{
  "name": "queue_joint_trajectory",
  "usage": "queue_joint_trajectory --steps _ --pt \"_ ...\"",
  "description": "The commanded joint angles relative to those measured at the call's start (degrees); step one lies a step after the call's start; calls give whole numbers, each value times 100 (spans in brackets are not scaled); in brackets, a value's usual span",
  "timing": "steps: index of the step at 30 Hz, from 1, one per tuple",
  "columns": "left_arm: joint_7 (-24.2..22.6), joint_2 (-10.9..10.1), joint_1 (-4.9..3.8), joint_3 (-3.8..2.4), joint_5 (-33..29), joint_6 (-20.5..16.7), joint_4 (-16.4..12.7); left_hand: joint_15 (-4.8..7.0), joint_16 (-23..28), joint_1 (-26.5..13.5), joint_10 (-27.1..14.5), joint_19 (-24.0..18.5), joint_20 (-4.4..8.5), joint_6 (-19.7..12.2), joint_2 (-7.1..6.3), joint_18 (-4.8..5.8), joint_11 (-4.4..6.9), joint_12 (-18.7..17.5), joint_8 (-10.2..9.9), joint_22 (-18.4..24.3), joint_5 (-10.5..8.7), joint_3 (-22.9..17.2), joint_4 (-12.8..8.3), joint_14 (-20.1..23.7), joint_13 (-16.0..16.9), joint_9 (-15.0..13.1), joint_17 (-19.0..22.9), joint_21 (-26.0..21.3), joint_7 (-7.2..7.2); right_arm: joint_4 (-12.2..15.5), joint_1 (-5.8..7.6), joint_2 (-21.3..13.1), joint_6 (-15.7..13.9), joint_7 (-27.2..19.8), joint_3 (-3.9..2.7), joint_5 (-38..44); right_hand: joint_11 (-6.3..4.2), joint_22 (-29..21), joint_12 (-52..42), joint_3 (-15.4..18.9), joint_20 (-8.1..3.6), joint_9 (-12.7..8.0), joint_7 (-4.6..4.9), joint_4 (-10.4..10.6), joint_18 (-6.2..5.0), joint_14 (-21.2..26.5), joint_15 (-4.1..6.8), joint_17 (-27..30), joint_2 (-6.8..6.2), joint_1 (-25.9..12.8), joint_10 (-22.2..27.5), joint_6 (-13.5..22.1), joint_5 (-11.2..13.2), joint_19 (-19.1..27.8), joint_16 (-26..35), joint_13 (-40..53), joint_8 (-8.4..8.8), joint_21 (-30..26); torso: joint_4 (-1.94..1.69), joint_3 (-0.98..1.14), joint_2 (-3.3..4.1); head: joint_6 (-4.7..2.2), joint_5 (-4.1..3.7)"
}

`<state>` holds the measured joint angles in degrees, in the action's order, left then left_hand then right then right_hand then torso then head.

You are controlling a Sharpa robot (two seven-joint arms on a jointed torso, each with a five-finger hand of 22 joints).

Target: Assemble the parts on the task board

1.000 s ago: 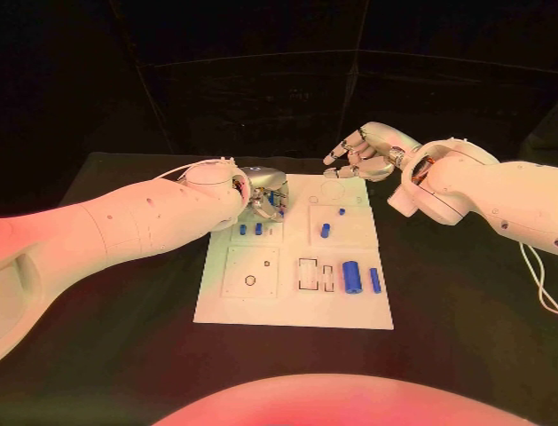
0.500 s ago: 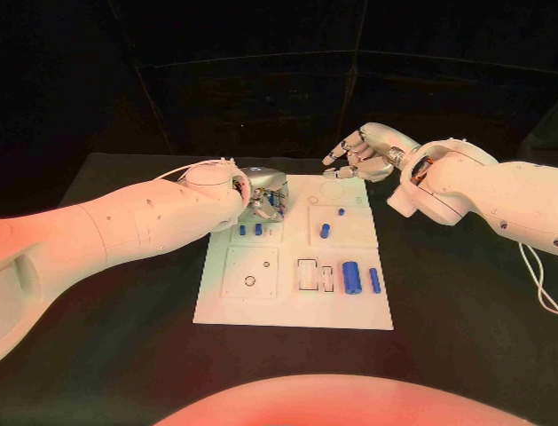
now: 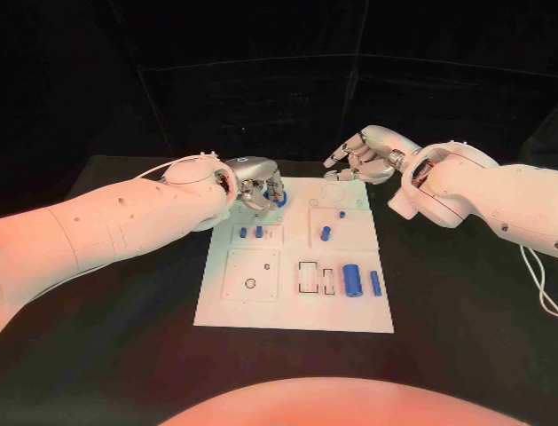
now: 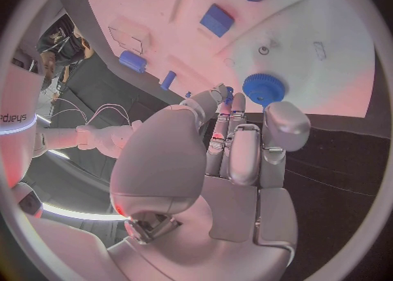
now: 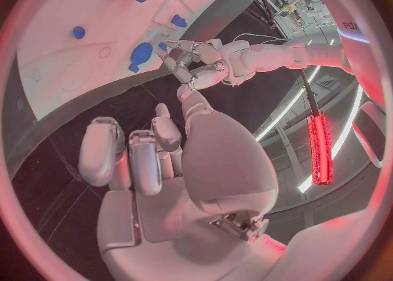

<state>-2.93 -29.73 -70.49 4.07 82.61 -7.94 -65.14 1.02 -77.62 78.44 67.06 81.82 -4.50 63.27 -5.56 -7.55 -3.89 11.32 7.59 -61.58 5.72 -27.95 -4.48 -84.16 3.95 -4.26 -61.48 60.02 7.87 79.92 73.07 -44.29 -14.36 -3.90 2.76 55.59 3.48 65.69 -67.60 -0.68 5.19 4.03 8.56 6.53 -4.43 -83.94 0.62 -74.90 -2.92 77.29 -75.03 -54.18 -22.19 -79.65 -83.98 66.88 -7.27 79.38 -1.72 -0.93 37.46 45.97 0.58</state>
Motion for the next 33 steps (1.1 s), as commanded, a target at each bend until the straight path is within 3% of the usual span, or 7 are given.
queue_joint_trajectory --steps 1,5,8,9,12,33 --pt "-125 -127 -5 -61 -152 -266 -125 -14 -35 -26 14 -6 -13 -26 -23 101 -24 -33 -33 -7 -11 -25 5 -107 0 7 7 17 31 1 11 -4 6 -56 -3 -16 -16 -1 -15 30 -21 -8 -12 6 -27 -373 46 -477 42 14 16 -14 -22 29 22 6 -37 -36 0 -3 4 2 26" --pt "-107 -376 -6 -141 -220 -211 -293 -16 -33 -41 22 -6 -15 -22 -34 101 -25 -44 -38 -13 -13 -29 3 -105 1 7 17 21 31 -2 10 -20 10 -56 -3 -16 -16 -1 -15 30 -21 -8 -12 6 -27 -373 46 -477 42 14 16 -14 -22 29 22 6 -37 -36 -8 -3 2 5 23" --pt "-86 -520 -7 -166 -286 -123 -345 -17 -35 -52 29 -5 -16 -16 -41 102 -25 -50 -40 -20 -14 -31 2 -105 3 7 18 27 30 -4 10 -30 11 -55 -3 -16 -16 -1 -15 30 -21 -8 -12 6 -27 -373 46 -477 42 14 16 -14 -22 29 22 6 -37 -36 -19 -5 0 9 16" --pt "-80 -558 -7 -170 -301 -87 -351 -17 -35 -52 29 -5 -16 -16 -41 102 -25 -50 -40 -20 -14 -31 2 -105 3 7 18 27 30 -5 10 -31 11 -55 -3 -16 -16 -1 -15 30 -21 -8 -12 6 -27 -373 46 -477 42 14 16 -14 -22 29 22 6 -37 -36 1 3 5 3 35" --pt "-85 -621 -6 -177 -327 11 -338 -17 -35 -60 35 -3 -17 -11 -45 104 -24 -54 -41 -30 -15 -33 1 -104 4 6 21 37 29 -9 10 -27 13 -56 -3 -16 -16 -1 -15 30 -21 -8 -12 6 -27 -373 46 -477 42 14 16 -14 -22 29 22 6 -37 -36 1 2 7 2 51" --pt "-85 -436 112 -111 -227 387 35 -15 -37 -67 58 -3 -19 -4 -67 105 -18 -70 -51 -47 -17 -41 -17 -102 8 7 27 50 21 -9 8 -24 24 -61 -2 -16 -16 -1 -15 30 -21 -8 -12 6 -27 -373 46 -477 42 14 16 -14 -22 29 22 6 -37 -36 18 4 11 11 95"
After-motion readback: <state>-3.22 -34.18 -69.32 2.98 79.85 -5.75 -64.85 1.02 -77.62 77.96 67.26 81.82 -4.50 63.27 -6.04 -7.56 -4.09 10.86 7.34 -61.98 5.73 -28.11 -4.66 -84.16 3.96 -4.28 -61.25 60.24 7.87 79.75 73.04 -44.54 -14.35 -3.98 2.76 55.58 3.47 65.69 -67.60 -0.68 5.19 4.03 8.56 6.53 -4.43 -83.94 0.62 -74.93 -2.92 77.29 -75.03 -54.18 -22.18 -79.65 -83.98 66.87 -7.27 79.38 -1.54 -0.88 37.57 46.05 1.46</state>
